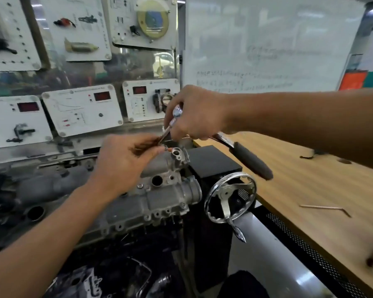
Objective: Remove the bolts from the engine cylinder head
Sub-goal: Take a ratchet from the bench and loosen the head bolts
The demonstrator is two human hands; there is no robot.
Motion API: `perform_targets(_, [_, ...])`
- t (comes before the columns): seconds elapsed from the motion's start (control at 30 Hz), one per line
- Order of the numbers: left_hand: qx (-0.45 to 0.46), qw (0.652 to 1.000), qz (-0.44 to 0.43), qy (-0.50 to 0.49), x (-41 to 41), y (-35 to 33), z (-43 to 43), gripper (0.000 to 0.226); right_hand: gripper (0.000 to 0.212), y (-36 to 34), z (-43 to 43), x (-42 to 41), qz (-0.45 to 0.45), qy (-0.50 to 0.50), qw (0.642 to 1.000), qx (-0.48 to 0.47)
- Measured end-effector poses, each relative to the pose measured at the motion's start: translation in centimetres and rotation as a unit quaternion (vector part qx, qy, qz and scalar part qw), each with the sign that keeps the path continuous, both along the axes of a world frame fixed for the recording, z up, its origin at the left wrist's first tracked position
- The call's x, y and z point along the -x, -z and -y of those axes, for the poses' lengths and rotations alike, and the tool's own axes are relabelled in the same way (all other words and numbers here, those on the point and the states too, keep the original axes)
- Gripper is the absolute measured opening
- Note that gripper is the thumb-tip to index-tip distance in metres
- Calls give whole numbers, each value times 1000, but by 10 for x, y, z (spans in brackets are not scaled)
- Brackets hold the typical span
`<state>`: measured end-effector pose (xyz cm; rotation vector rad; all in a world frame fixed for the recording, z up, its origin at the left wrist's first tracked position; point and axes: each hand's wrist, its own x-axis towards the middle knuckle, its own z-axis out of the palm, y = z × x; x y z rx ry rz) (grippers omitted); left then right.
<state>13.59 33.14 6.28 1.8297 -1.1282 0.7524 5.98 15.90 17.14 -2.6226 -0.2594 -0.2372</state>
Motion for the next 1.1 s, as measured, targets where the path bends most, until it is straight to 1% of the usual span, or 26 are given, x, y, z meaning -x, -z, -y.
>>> perform_targets(0.03, [2,1000,12,18,3,-7,19,34,10,-1,19,9,-17,44,998,-39])
perform_targets(0.07, [4,999,-5,43,7,-13,43,31,15,-1,41,17,-27,81,994,-62])
perform_targets(0.13, [-6,988,-102,112,11,-19,104,21,26,-1,94,33,-25,154,978,-138])
perform_targets(0.2, [-71,961,-198,181,17,-16,172,13,29,5,160,53,-17,242,944,-225])
perform_targets(0.23, [-117,948,-212,204,20,-11,206,7,28,12,194,65,-29,279,921,-271])
perform_targets(0.27, [-159,941,-205,219,23,-3,238,6,26,22,229,78,-43,312,893,-322])
perform_targets(0.3, [-196,938,-181,223,26,8,271,11,25,36,262,89,-53,338,864,-368])
perform_targets(0.33, [-234,936,-150,214,29,21,300,16,23,52,292,100,-62,363,840,-398])
perform_targets(0.37, [-272,932,-127,201,33,35,329,19,20,69,319,110,-67,391,823,-407])
perform_targets(0.43, [-333,915,-129,187,39,66,381,25,16,106,361,121,-78,452,807,-371])
perform_targets(0.53, [-382,894,-148,183,40,109,435,28,18,158,403,116,-85,532,804,-249])
perform_targets(0.57, [-394,891,-142,176,38,120,445,25,18,172,412,112,-84,541,804,-231])
perform_targets(0.63, [-407,892,-128,150,31,137,456,20,14,195,424,100,-94,548,800,-223])
perform_targets(0.7, [-424,892,-98,123,26,148,457,24,25,211,432,89,-115,547,803,-206])
perform_targets(0.73, [-435,891,-69,108,27,150,454,26,28,216,433,84,-125,542,808,-192])
perform_targets(0.8, [-432,898,-9,87,36,151,448,29,30,222,433,78,-147,533,824,-128])
perform_targets(0.83, [-431,897,1,96,44,150,446,29,28,222,433,77,-152,527,832,-77])
perform_targets(0.87, [-447,887,8,111,54,148,443,30,25,220,433,77,-150,523,839,-10])
perform_targets(0.93, [-507,852,8,135,69,145,442,28,23,207,428,79,-108,517,838,133])
perform_targets(0.97, [-534,835,9,131,74,142,441,25,23,198,422,80,-79,512,840,163])
perform_targets(1.03, [-586,801,38,118,80,134,435,23,18,182,403,82,-49,494,855,148])
perform_targets(1.1, [-622,770,73,120,85,123,413,20,21,165,375,82,-49,468,875,111])
